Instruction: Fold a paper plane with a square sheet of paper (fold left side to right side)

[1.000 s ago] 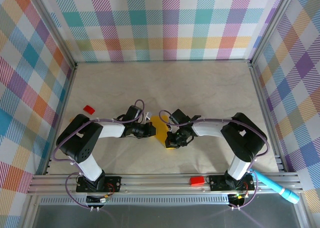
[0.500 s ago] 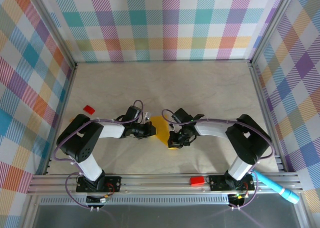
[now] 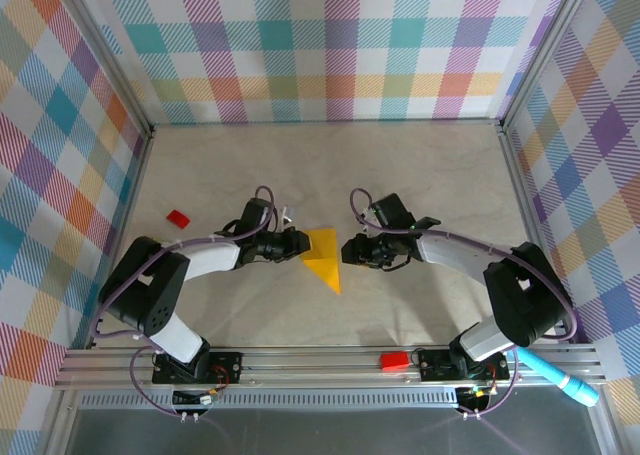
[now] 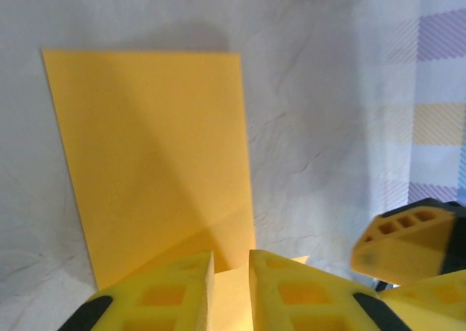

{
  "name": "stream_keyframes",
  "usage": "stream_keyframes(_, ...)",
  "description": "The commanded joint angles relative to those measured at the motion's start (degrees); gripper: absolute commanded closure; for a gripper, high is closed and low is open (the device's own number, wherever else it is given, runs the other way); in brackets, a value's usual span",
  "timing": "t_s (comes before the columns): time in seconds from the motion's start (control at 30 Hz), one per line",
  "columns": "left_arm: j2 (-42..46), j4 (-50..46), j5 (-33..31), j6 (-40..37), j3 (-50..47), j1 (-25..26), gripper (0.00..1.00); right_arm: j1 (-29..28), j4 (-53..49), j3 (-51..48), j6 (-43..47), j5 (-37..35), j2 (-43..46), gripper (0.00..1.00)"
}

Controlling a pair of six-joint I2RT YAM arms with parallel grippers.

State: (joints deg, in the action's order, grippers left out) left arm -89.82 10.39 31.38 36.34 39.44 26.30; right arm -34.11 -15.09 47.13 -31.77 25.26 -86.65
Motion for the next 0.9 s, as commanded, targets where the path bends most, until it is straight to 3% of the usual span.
stream_keyframes(0.0, 3.4, -2.7, -2.2, -2.2, 0.2, -1.5, 0.74, 0.0, 3.8, 0.8, 4.8, 2.5, -3.3, 0.57)
stream_keyframes(0.13, 6.0, -2.6, -4.0, -2.6, -1.6, -3.0, 0.67, 0.0, 8.2, 2.1, 5.8, 5.7, -7.2, 0.54)
stream_keyframes(0.27, 7.2, -2.5, -4.8, -2.7, -2.6, -4.3, 0.66, 0.1, 10.8, 3.3, 5.6, 8.1, -10.7, 0.55)
stream_keyframes(0.37, 6.8, -2.6, -4.0, -2.7, -2.5, -5.2, 0.66, 0.0, 11.4, 4.2, 5.4, 9.5, -13.0, 0.64)
stream_keyframes(0.63, 3.4, -3.9, -2.0, -2.5, 0.2, -6.5, 0.66, 0.0, 10.5, 3.0, 5.8, 7.5, -10.4, 0.98)
stream_keyframes(0.87, -0.4, -3.6, 0.4, -2.3, 2.9, -6.6, 0.66, 0.0, 10.4, 1.2, 6.1, 4.8, -5.7, 1.00)
